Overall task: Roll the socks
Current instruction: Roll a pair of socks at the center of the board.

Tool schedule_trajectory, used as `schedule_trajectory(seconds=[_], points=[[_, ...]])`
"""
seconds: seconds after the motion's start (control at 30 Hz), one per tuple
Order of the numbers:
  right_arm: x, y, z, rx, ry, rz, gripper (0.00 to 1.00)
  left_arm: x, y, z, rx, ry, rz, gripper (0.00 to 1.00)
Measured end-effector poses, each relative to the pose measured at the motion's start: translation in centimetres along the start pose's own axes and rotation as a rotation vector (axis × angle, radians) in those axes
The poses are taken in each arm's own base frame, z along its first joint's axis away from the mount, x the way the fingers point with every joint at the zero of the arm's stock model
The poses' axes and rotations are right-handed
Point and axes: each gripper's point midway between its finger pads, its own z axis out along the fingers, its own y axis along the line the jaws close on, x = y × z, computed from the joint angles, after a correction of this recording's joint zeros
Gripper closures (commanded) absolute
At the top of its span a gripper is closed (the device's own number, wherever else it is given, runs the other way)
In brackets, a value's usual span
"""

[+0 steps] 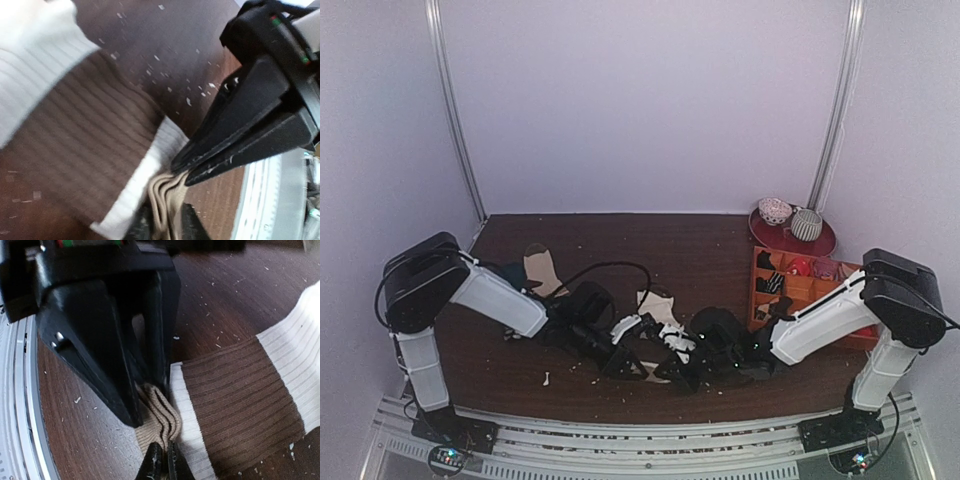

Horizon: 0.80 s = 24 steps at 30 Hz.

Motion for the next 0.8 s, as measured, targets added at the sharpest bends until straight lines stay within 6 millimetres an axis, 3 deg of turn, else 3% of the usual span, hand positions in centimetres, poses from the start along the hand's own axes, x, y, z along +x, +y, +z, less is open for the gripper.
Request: schedule_trajectory(seconds=[0.13, 0.27, 0.37, 0.53, 0.7, 0.8], points=[[0.8, -0.5, -0.3, -0.041, 0.006, 0.156, 1.00, -2.0, -0.1, -2.0, -0.102, -0.086, 0.100, 0.58], [1.2, -1.5, -0.3, -0.122, 0.003, 0.376, 1.00, -5.4, -1.9, -5.3, -0.160, -0.254, 0.274, 0.57], [1.6, -1.8, -0.3, -0.203, 0.000, 0.545, 1.00, -6.3, -3.4, -6.7, -0.167, -0.343, 0.418, 0.58], [1.8, -1.9, -0.3, -0.299, 0.011, 0.753, 1.00, -4.0, -4.6, -4.7, -0.145, -0.311, 0.584, 0.59], [1.7, -2.0, -0.3, -0.316, 0.058, 0.828, 1.00, -1.3, -4.7, -3.1, -0.126, -0.255, 0.673, 0.58], [1.8, -2.3, -0.3, -0.318, 0.087, 0.849, 1.00, -0.7, -4.4, -2.6, -0.133, -0.234, 0.727, 0.58]])
